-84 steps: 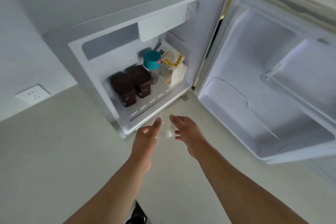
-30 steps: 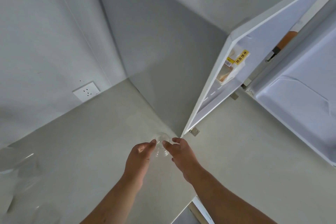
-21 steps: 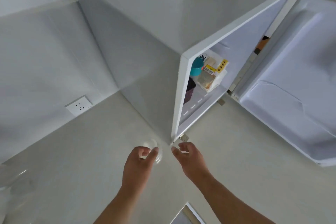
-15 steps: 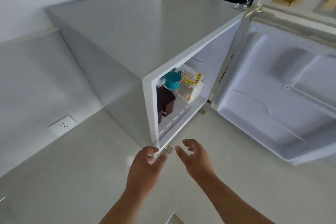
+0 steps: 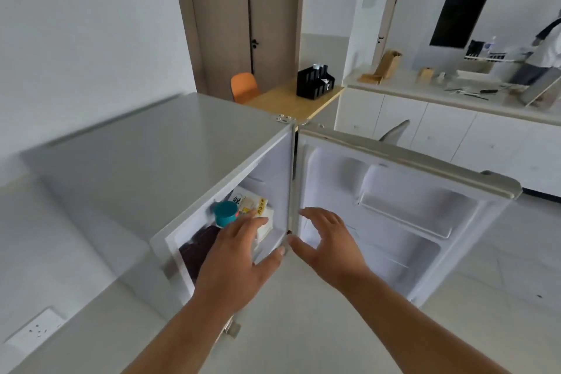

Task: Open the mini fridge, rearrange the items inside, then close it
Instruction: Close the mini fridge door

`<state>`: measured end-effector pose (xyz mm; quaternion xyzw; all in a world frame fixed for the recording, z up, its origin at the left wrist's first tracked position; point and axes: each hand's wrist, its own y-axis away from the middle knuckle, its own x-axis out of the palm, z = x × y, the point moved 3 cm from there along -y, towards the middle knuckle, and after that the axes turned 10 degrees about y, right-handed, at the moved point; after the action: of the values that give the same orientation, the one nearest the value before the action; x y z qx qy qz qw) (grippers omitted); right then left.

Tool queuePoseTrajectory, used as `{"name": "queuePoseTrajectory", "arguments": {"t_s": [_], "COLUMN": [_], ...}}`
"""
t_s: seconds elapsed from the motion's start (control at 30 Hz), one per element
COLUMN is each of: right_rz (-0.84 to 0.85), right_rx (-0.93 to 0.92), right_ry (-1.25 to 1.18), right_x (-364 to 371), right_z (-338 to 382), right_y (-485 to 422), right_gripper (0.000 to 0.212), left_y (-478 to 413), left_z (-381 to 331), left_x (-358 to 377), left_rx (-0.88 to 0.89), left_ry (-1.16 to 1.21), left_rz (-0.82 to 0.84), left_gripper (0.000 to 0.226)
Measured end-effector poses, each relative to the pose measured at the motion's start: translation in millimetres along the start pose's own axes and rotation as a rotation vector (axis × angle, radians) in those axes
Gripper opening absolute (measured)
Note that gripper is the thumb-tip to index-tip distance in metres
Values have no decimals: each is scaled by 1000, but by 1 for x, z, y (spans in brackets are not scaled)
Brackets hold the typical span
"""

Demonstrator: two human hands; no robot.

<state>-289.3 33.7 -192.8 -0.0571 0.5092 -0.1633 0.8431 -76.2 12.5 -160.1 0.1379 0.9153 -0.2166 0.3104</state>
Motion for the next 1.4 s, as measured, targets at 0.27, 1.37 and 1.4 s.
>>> {"name": "queuePoseTrajectory", "arguments": {"t_s": [0.27,1.37,1.4], "right_rz": [-121,6,9], "right_rx": [-56,37,23], "right_ry": [229,731,694], "right_x": [-115,-188,-186], "right_z": [-10,-20,-11], "right_y": [-44,25,27], "right_gripper": [81,45,39], "left_y": [-54,-88,-87], "left_z": [-53,-14,-14], "left_x": [-58,-98,-98], "left_rx": [191,10,6], "left_ry": [-313,-530,-528], "left_rz": [-37,122,127], "left_gripper": [67,88,87]}}
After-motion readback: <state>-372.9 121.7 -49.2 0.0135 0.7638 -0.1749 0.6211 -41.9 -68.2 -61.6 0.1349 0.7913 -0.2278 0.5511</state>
